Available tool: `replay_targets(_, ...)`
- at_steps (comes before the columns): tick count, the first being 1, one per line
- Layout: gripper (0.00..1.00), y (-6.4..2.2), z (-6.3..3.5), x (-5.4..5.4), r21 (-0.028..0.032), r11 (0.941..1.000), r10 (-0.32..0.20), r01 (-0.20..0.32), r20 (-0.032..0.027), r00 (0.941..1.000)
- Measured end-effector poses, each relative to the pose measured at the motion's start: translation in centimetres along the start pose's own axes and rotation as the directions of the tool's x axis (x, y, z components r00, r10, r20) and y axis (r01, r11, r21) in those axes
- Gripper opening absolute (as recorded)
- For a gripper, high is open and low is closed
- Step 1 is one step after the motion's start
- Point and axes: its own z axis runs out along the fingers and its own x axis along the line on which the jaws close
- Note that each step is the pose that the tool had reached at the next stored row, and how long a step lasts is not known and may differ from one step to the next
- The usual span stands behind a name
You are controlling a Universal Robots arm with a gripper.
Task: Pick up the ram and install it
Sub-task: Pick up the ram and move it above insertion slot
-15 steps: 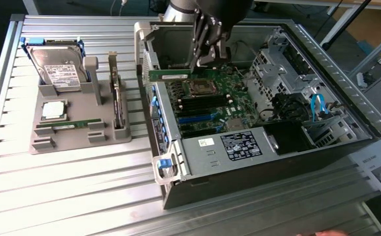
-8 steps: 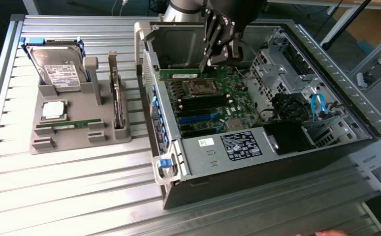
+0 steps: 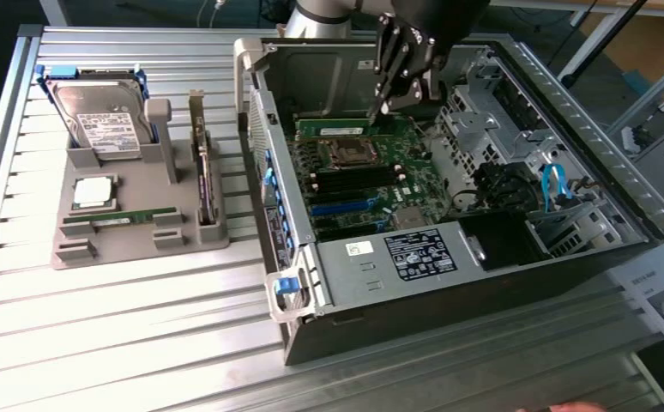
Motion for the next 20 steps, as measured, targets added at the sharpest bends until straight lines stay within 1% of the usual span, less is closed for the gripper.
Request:
replay_targets(4, 0.12, -0.97, -0.06, -0.1, -0.0009, 1.0000, 0.000, 0.000, 0.0000, 1.0000)
replay_targets(20, 0.12, -4.03, -0.25, -0.2, -0.0025, 1.0000, -0.001, 0.001, -0.0002, 1.0000)
